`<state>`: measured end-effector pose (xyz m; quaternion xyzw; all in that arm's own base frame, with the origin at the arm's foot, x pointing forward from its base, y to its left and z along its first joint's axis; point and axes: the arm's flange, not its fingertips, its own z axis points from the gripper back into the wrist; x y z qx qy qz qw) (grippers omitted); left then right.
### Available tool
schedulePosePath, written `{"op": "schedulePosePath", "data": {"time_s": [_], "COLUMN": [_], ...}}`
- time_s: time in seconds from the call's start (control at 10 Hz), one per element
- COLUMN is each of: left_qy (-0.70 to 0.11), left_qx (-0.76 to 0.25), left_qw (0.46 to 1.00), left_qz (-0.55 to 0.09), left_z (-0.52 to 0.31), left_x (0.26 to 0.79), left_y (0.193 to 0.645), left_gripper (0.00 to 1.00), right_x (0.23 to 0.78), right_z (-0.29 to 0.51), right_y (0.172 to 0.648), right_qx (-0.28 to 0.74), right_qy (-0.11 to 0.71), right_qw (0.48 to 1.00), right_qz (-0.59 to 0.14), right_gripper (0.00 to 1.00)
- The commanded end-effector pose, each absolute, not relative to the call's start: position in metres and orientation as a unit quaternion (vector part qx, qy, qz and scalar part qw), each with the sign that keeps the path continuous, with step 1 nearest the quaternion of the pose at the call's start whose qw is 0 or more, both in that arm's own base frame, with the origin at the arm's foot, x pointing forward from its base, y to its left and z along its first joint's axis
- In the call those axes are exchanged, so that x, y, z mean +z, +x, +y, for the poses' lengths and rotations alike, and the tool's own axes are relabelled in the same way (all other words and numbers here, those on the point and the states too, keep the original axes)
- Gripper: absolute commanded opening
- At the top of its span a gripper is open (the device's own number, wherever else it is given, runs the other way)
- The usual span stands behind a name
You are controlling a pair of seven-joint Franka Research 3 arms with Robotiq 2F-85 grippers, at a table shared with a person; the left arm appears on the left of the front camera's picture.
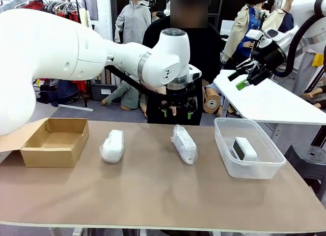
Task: Separate and place wrapped and unwrapped clocks.
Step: Pick up the Digital clock indicated by the person.
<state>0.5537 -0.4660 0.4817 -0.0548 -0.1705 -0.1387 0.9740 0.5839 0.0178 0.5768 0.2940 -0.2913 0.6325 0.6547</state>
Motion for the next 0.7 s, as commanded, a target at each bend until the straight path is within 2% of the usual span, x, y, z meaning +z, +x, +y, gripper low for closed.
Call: {"op": "schedulePosePath", "data": {"time_s": [0.0, 0.4, 0.5, 0.6], "left_qy": [-0.054, -0.055, 0.002, 0.058], "left_qx": [-0.139, -0.138, -0.074, 0.012], "left_qw": [0.974, 0.974, 0.986, 0.994], "left_qz": [-0.170, -0.171, -0.148, -0.093], "left_z": [-0.461, -0.465, -0.481, -0.496], "left_x": [0.486, 0.482, 0.478, 0.471], "left_y": [0.550, 0.554, 0.559, 0.565], "left_gripper": [1.00, 1.00, 1.00, 1.00], "right_x": [0.578, 0.578, 0.578, 0.578], "right_z": [0.017, 0.017, 0.017, 0.017], "right_y": [0.583, 0.583, 0.583, 0.583], "right_qx": [0.633, 0.633, 0.633, 0.633], "right_qy": [0.294, 0.294, 0.294, 0.294], "right_qw": [0.654, 0.654, 0.654, 0.654], "right_qz": [-0.291, -0.291, -0.291, -0.291], "right_gripper": [1.00, 1.00, 1.00, 1.00]}}
